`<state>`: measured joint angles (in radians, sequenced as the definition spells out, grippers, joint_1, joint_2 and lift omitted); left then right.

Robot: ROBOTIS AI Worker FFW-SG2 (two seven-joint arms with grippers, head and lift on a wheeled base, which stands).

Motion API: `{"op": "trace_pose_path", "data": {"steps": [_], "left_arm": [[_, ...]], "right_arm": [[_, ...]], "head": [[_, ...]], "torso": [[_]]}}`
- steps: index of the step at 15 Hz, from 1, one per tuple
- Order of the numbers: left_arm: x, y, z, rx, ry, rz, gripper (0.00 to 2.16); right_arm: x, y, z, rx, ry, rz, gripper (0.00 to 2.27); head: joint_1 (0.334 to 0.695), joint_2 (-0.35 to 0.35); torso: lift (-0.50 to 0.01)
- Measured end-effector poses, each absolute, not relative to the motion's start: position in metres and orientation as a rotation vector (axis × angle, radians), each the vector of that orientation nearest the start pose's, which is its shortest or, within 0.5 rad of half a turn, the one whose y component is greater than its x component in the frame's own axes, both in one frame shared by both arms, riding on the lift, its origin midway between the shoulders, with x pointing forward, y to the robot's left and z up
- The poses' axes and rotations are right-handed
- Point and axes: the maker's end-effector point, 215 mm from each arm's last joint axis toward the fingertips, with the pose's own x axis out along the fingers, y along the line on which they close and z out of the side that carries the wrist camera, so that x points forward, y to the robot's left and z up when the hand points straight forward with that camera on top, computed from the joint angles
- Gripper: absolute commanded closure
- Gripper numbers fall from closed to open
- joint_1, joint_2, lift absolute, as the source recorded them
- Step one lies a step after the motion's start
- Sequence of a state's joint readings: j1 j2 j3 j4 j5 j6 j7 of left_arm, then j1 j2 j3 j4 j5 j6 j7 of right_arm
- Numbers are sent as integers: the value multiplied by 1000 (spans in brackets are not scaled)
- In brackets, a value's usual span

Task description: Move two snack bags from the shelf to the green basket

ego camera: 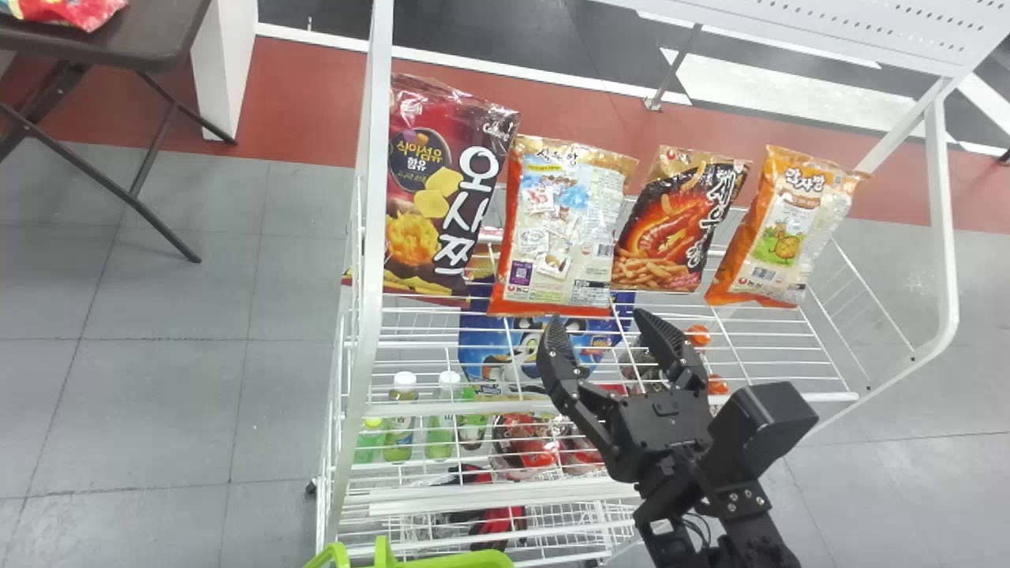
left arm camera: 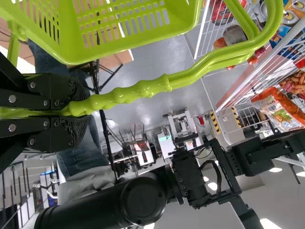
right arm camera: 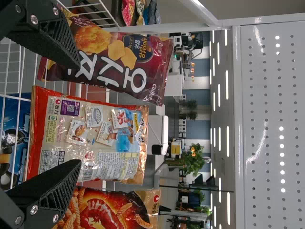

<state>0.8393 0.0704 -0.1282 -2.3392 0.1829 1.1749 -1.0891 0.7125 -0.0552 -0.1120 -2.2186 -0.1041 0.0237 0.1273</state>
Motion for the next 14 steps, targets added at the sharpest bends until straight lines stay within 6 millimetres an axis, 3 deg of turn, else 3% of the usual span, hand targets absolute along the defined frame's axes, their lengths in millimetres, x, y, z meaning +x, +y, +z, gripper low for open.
{"op": "trace_pose_path", "data": {"steps": [9,14], "left_arm": [[80,-28,-420,-801,1089,-1185,2054],[76,-32,-423,-778,1140,-1196,2054]], "right_arm": [[394,-260,-333,-5,71,66,113],[422,-285,-333,-39,94,27,113]], "head": [[695,-350],[695,-350]], "torso": [[-16],[-16]]}}
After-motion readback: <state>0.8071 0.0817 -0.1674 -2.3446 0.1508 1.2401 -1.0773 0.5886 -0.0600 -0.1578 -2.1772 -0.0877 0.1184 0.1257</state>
